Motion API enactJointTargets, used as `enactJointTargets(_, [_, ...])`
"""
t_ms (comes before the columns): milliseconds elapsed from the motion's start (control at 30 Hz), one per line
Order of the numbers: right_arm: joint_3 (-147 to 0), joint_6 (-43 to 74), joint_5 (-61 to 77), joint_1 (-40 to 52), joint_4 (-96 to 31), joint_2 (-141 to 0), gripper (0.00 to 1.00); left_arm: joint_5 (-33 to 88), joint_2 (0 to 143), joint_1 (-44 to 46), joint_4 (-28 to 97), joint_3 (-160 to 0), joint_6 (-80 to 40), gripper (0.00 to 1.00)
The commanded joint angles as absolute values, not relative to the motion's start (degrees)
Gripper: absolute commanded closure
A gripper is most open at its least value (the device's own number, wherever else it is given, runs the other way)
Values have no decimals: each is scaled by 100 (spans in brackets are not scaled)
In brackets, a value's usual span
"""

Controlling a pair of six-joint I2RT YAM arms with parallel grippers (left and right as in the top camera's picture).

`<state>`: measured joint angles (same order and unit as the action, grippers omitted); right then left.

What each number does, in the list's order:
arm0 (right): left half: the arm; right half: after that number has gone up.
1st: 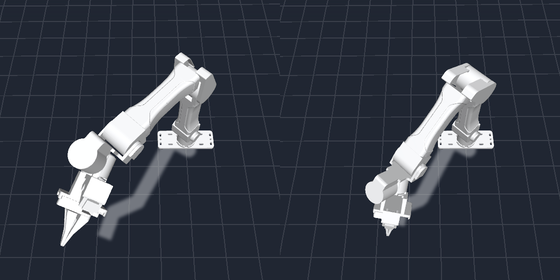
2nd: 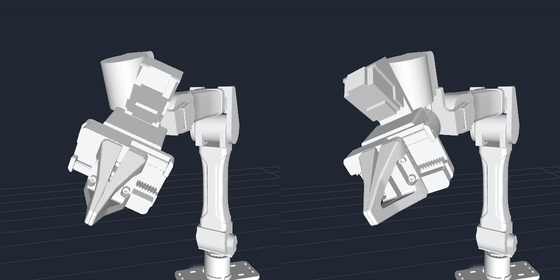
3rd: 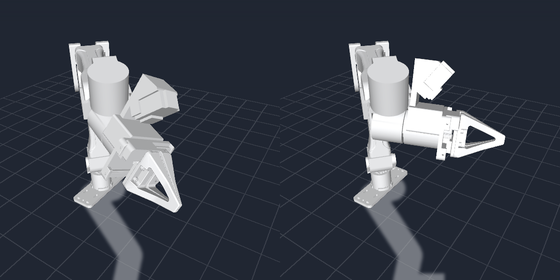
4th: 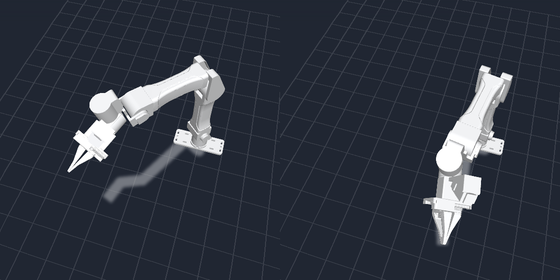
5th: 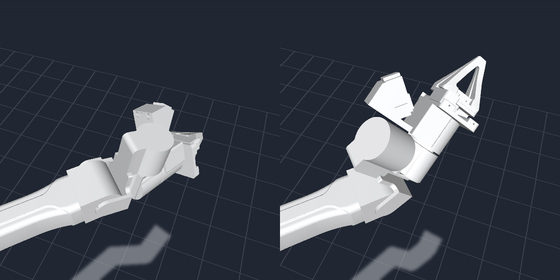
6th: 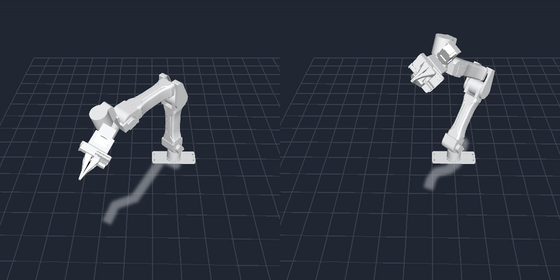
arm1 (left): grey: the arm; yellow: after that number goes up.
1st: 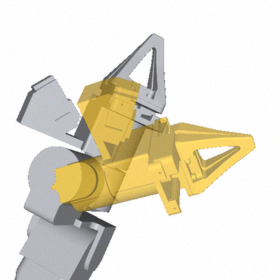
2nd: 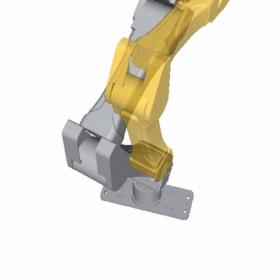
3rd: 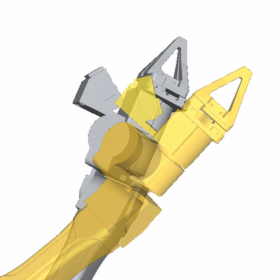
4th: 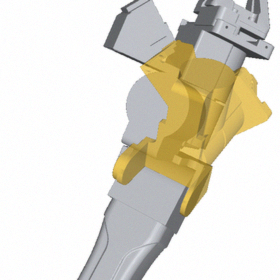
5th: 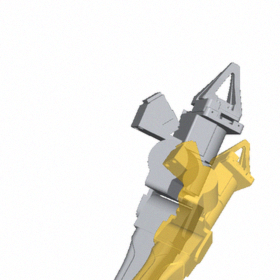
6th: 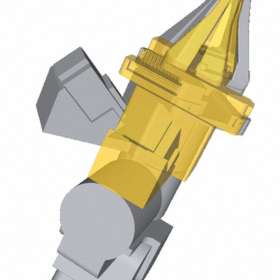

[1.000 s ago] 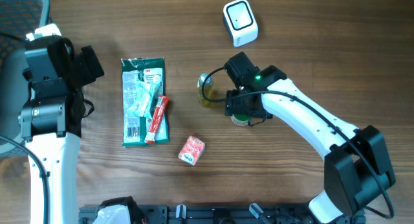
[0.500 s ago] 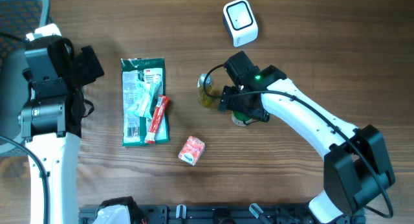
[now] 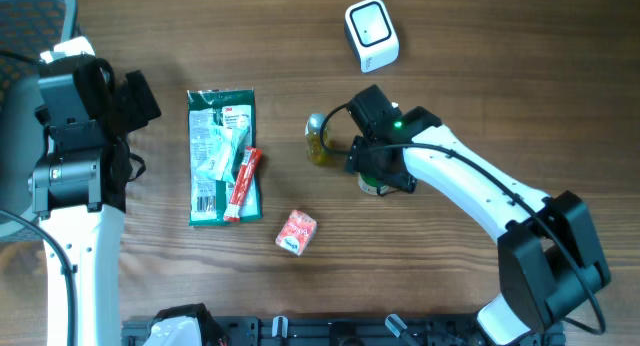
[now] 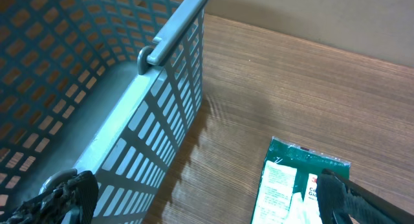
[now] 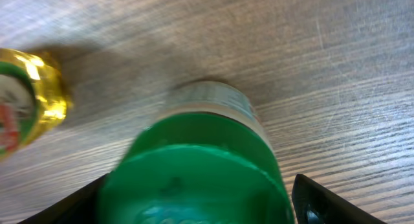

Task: Scan the item barcode
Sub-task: 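Close the right gripper around the green-lidded jar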

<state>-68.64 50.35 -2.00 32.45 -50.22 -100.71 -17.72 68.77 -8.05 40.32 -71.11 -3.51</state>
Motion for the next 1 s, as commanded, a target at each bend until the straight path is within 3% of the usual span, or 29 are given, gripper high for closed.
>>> enactJointTargets(0, [-6781, 5142, -342, 3260, -4987, -10180, 15, -1743, 6879, -838, 4018, -7133, -340, 0])
enactJointTargets(100, [-6781, 4967, -456, 3260, -4980, -10180, 21, -1743, 6879, -838, 4018, -7133, -340, 0])
enactJointTargets(233, [-6781, 3850, -558, 3260, -4978, -10180, 39, -1743, 6879, -838, 4018, -7133, -340, 0])
enactJointTargets(500, [-6781, 1267, -561, 3260, -4969, -10180, 32, -1743, 6879, -838, 4018, -7133, -340, 0])
enactJointTargets(567, [-6781, 1278, -556, 3260, -4915, -10180, 23, -1743, 6879, -838, 4018, -7133, -340, 0])
enactJointTargets(600, [-6781, 1457, -558, 3260, -4869, -10180, 11, -1743, 6879, -838, 4018, -7133, -340, 0])
enactJointTargets(633, [-6781, 1704, -556, 3260, -4842, -10180, 6, -1743, 6879, -838, 4018, -7133, -340, 0])
enactJointTargets(700, [-6781, 2536, -556, 3260, -4775, -10180, 0, -1743, 6879, -838, 4018, -7133, -340, 0])
enactJointTargets(767, [-6781, 3435, -554, 3262, -4753, -10180, 5, -1743, 6879, -838, 4018, -7133, -340, 0])
enactJointTargets(867, [-6781, 3612, -558, 3262, -4764, -10180, 23, -1743, 6879, -838, 4018, -7133, -340, 0])
enactJointTargets(967, [-6781, 3564, -631, 3262, -4755, -10180, 25, -1743, 6879, -838, 4018, -7133, -342, 0])
